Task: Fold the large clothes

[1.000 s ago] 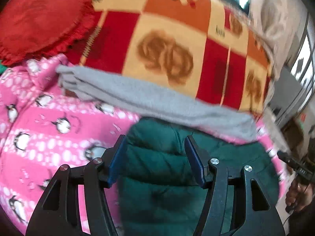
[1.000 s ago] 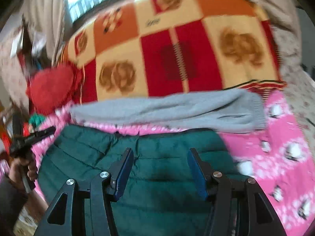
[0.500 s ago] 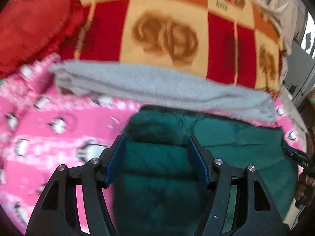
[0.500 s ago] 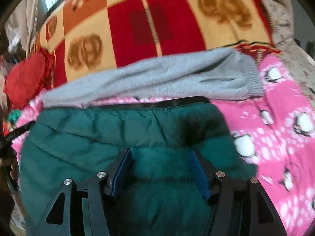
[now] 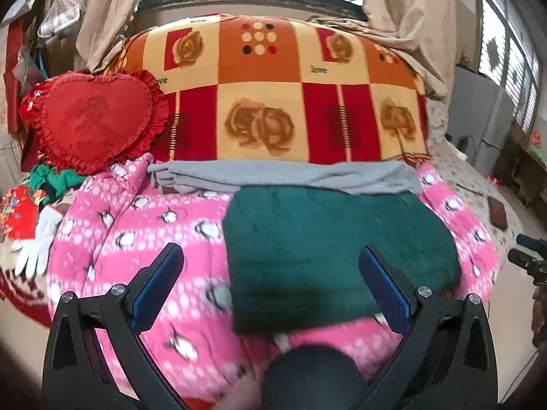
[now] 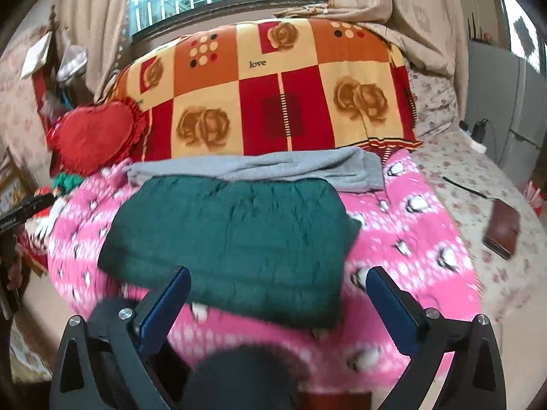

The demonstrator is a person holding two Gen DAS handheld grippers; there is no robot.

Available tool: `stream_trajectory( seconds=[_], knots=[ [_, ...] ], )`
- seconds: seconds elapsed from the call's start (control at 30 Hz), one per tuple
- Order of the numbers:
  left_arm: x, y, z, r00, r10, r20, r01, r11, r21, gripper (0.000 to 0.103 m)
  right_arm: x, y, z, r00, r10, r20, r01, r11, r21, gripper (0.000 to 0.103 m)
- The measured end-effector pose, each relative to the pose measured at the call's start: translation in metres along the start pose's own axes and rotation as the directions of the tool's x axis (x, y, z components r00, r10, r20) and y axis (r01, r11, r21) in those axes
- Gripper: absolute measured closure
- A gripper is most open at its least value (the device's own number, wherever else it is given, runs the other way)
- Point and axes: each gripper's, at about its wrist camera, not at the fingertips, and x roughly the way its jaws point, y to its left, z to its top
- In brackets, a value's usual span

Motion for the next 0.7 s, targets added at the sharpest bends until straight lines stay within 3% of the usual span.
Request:
stream_trajectory(
  seconds=[0.13, 0.33, 0.53, 0.7],
  knots=[
    [-0.006, -0.012, -0.023, 0.993, -0.102, -0.054, 0.096, 0.990, -0.104, 0.000, -0.015, 0.001, -0.019, 0.998, -0.061, 0.001, 0.061, 0.998, -0.035, 0.002],
    [-0.001, -0.062, -0.042, 0.984, -0.019, -0.177, 0.012, 0.999, -0.041, 0.000, -0.034, 0.001, -0.019, 0.993, -0.112, 0.033, 0.113, 0.993, -0.042, 0.002],
    [-0.014, -0.091, -0.047, 0.987, -0.034, -0.157, 0.033, 0.999, -0.012, 0.000, -0.051, 0.009, -0.021, 0.993, -0.110, 0.049, 0.113, 0.990, -0.078, 0.002],
    [-0.017, -0.090, -0.044, 0.990, -0.016, -0.143, 0.015, 1.000, -0.011, 0.000, -0.053, 0.013, -0.024, 0.991, -0.121, 0.049, 0.126, 0.985, -0.120, 0.002]
  ],
)
